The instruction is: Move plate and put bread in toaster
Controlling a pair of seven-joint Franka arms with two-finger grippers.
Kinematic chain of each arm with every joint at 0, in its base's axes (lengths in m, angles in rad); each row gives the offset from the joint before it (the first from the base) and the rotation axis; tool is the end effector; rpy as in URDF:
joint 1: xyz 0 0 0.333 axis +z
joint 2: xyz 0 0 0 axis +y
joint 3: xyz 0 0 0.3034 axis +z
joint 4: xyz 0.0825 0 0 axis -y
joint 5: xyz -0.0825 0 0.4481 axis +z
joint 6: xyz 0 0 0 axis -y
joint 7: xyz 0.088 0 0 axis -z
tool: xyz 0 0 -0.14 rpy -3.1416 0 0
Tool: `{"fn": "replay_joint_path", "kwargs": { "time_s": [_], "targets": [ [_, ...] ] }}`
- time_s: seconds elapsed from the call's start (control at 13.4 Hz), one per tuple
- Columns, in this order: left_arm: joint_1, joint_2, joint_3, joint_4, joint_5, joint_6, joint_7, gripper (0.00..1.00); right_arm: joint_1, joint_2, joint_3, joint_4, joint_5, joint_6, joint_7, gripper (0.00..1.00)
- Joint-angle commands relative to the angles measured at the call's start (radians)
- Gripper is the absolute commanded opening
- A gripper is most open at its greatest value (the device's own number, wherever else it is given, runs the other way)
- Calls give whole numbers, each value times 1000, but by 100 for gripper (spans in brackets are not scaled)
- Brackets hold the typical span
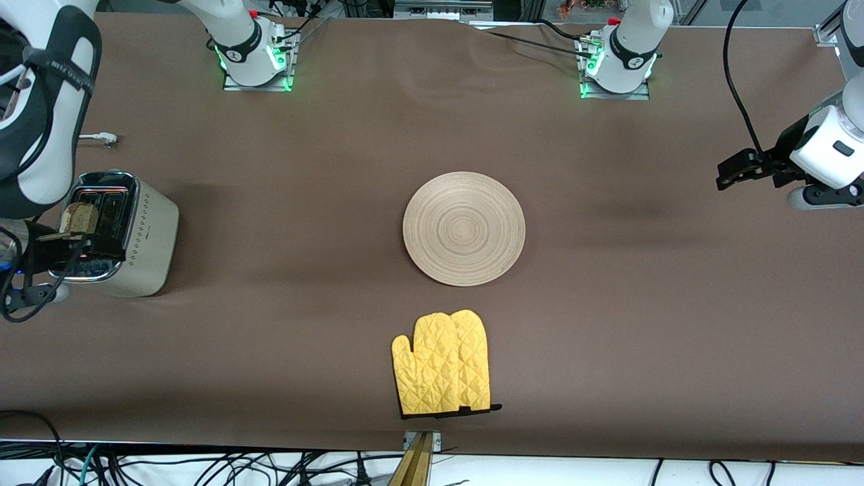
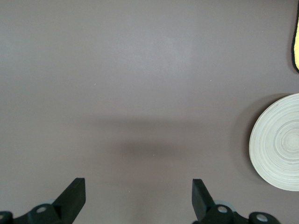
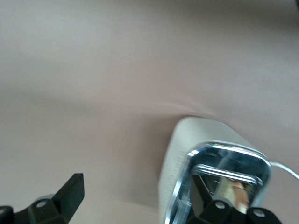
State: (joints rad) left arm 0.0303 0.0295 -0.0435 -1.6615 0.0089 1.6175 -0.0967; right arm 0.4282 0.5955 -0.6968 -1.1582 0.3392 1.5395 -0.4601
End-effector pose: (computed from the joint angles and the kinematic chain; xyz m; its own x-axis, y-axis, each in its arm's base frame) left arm 0.6236 -0.0068 0.5159 0.9939 0.0829 -0.0723 0.0821 -0.9965 -0.0146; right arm 0.7455 -0.0362 0.4501 0.9620 0.2555 -0.0968 0.2553 -0.9668 -0.0148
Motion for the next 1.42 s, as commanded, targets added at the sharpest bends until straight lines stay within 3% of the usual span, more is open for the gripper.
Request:
{"fn": "replay_joint_path", "kwargs": {
  "time_s": [0.0, 0.15, 0.22, 0.3, 0.6, 0.9, 1.05, 1.2, 1.35],
  "targets": [
    [-1, -5, -9, 14, 39, -13, 11, 100, -89, -136, 197, -87, -89, 34, 15, 100],
    [-1, -6, -9, 12, 37, -13, 11, 100, -225, -239, 465, -161, -292, 123, 17, 100],
    [-1, -5, -9, 14, 37, -13, 12, 100, -268, -294, 561, -208, -384, 172, 17, 100],
    [-1, -5, -9, 14, 37, -13, 11, 100, -288, -339, 603, -260, -441, 210, 18, 100],
    [-3, -6, -9, 14, 39, -16, 11, 100, -389, -498, 681, -438, -437, 284, 21, 100],
    [-3, -6, -9, 14, 39, -16, 11, 100, -436, -533, 701, -451, -428, 268, 72, 100],
    [-3, -5, -9, 14, 39, -16, 11, 100, -469, -554, 704, -466, -335, 234, 194, 100],
    [-4, -5, -10, 14, 39, -16, 11, 100, -471, -556, 706, -468, -318, 217, 326, 100],
    [-4, -6, -9, 14, 39, -16, 11, 100, -473, -571, 708, -489, -318, 218, 328, 100]
  ]
}}
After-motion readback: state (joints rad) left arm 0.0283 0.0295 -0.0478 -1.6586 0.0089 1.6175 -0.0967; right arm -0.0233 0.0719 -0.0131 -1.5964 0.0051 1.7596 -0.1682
